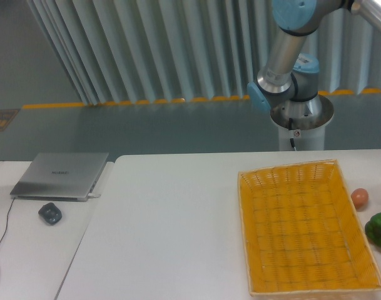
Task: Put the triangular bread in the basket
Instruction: 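Carry the triangular bread in the gripper over the yellow basket, then lower the bread into the basket and open the gripper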
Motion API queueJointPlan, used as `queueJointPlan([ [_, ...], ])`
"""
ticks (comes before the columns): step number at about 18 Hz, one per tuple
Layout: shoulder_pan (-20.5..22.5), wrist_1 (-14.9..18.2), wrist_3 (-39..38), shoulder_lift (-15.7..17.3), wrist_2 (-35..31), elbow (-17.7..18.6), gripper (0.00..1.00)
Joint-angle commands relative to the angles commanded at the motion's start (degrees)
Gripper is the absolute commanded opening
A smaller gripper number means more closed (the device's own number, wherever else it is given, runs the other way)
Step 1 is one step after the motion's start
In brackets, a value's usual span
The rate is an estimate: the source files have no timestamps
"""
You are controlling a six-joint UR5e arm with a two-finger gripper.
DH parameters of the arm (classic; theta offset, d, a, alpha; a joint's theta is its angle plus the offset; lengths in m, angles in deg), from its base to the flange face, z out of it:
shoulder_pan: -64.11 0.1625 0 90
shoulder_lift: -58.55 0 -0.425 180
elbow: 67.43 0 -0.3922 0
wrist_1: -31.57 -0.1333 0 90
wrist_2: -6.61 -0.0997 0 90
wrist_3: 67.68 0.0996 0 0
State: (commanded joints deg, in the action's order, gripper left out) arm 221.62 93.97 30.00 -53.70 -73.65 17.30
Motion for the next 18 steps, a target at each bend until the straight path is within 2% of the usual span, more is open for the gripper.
queueJointPlan([
  [4,-5.79,2.72,-10.12,4.49,1.06,1.67,0.00],
  [8,-12.20,2.99,-19.52,8.44,0.97,4.39,0.00],
  [12,-17.57,2.11,-27.51,7.66,0.71,5.01,0.00],
  [15,-20.91,-1.22,-32.61,5.47,0.54,4.84,0.00],
  [16,-21.53,-2.19,-33.85,4.76,0.53,4.75,0.01],
  [18,-22.94,-3.94,-36.14,3.36,0.53,3.96,0.10],
])
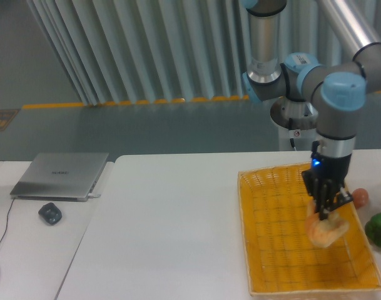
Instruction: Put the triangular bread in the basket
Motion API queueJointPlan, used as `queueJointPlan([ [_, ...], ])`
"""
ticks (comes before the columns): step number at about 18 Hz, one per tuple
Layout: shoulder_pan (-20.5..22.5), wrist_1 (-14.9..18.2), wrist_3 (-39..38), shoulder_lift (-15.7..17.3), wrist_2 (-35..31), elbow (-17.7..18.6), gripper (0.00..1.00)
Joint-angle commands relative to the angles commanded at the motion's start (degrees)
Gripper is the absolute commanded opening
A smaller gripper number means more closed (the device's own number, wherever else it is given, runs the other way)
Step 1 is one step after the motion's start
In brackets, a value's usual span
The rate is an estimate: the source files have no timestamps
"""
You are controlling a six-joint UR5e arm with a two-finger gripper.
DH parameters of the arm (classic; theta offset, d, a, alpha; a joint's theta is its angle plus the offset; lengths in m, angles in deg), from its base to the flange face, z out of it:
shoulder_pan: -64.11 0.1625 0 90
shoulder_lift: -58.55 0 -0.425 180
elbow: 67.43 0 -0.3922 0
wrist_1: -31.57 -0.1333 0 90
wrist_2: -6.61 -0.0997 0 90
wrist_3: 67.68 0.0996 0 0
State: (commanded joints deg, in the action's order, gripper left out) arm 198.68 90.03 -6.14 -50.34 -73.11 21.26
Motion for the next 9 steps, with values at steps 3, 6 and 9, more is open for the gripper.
queueJointPlan([
  [3,-0.80,-0.97,-0.63,-0.80,0.00,-1.06,0.68],
  [6,-0.89,-1.94,0.50,-0.62,-1.74,-1.06,1.00],
  [9,-1.68,-1.94,1.39,-0.18,-6.58,-0.62,1.00],
])
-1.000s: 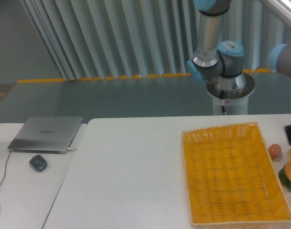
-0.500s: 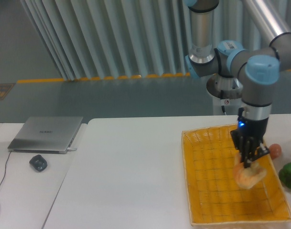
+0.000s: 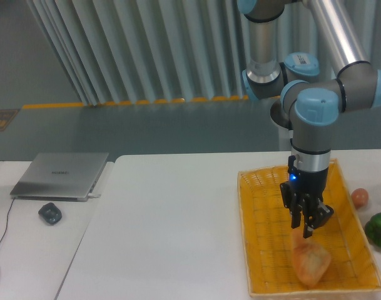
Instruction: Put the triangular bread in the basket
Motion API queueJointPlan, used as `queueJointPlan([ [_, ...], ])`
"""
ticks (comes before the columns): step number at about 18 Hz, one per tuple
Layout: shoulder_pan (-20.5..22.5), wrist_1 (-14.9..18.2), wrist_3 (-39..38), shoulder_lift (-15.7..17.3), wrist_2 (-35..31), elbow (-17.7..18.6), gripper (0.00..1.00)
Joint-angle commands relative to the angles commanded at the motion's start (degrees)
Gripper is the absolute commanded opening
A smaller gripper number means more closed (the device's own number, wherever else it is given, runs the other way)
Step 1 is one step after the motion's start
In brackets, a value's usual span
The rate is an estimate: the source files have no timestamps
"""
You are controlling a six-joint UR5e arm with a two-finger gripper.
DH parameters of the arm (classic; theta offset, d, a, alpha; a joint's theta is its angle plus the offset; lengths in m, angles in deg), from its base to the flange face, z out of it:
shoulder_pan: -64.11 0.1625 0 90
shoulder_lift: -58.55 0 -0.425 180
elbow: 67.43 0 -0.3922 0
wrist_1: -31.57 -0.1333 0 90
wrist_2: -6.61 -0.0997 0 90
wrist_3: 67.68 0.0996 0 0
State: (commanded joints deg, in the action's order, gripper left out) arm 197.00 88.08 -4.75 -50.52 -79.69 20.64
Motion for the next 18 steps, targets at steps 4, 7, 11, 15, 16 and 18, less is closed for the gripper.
queueJointPlan([
  [4,-0.18,-0.18,-0.09,-0.17,-3.09,-0.43,1.00],
  [7,2.71,0.44,2.97,0.35,-3.00,-0.35,1.00],
  [11,8.16,4.91,23.60,1.05,-2.91,-0.79,1.00],
  [15,13.52,7.29,38.55,1.14,-2.92,-1.76,1.00],
  [16,14.40,7.29,39.80,1.14,-2.91,-1.76,1.00],
  [18,16.43,7.82,41.39,0.97,-3.18,-1.84,1.00],
])
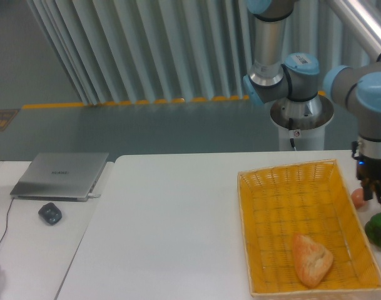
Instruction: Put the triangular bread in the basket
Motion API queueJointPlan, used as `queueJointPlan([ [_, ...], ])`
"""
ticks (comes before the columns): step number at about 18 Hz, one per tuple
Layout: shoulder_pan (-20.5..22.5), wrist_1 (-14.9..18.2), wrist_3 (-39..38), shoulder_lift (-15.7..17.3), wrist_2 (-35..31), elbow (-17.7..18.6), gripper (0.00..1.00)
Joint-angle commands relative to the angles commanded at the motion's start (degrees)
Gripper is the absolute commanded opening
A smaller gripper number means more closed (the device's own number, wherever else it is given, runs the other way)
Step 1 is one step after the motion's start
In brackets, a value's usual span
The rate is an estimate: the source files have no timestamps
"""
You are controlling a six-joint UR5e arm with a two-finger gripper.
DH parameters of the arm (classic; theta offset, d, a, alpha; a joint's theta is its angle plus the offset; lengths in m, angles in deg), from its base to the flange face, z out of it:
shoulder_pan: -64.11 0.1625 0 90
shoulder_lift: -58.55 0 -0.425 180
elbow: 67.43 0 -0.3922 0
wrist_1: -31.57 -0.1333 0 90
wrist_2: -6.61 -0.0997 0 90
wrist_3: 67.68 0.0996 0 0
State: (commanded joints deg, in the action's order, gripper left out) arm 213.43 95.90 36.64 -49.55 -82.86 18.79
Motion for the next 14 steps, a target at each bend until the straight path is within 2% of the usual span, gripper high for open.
queueJointPlan([
  [6,4.74,1.23,6.85,-1.40,-0.18,-0.35,1.00],
  [11,6.25,7.55,8.44,-2.20,0.79,-3.25,1.00],
  [14,6.86,8.62,8.44,-1.85,0.53,-3.43,1.00],
])
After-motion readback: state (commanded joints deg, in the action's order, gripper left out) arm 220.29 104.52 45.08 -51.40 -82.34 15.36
